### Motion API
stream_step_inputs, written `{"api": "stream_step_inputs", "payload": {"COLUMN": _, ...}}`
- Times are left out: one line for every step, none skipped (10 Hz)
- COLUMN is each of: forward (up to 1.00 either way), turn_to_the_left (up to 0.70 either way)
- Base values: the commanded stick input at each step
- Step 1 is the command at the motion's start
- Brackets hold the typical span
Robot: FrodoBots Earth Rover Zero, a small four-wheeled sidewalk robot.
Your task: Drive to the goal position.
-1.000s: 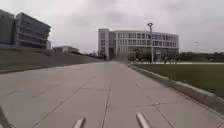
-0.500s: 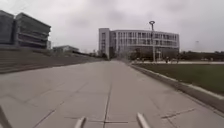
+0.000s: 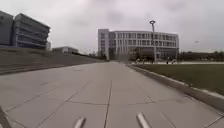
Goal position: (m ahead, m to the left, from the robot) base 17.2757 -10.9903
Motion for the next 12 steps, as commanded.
{"api": "stream_step_inputs", "payload": {"forward": 0.70, "turn_to_the_left": 0.00}}
{"api": "stream_step_inputs", "payload": {"forward": 0.70, "turn_to_the_left": 0.00}}
{"api": "stream_step_inputs", "payload": {"forward": 0.70, "turn_to_the_left": 0.00}}
{"api": "stream_step_inputs", "payload": {"forward": 0.70, "turn_to_the_left": 0.00}}
{"api": "stream_step_inputs", "payload": {"forward": 0.70, "turn_to_the_left": 0.00}}
{"api": "stream_step_inputs", "payload": {"forward": 0.70, "turn_to_the_left": 0.00}}
{"api": "stream_step_inputs", "payload": {"forward": 0.70, "turn_to_the_left": 0.00}}
{"api": "stream_step_inputs", "payload": {"forward": 0.70, "turn_to_the_left": 0.00}}
{"api": "stream_step_inputs", "payload": {"forward": 0.70, "turn_to_the_left": 0.00}}
{"api": "stream_step_inputs", "payload": {"forward": 0.70, "turn_to_the_left": 0.00}}
{"api": "stream_step_inputs", "payload": {"forward": 0.70, "turn_to_the_left": 0.00}}
{"api": "stream_step_inputs", "payload": {"forward": 0.70, "turn_to_the_left": 0.00}}
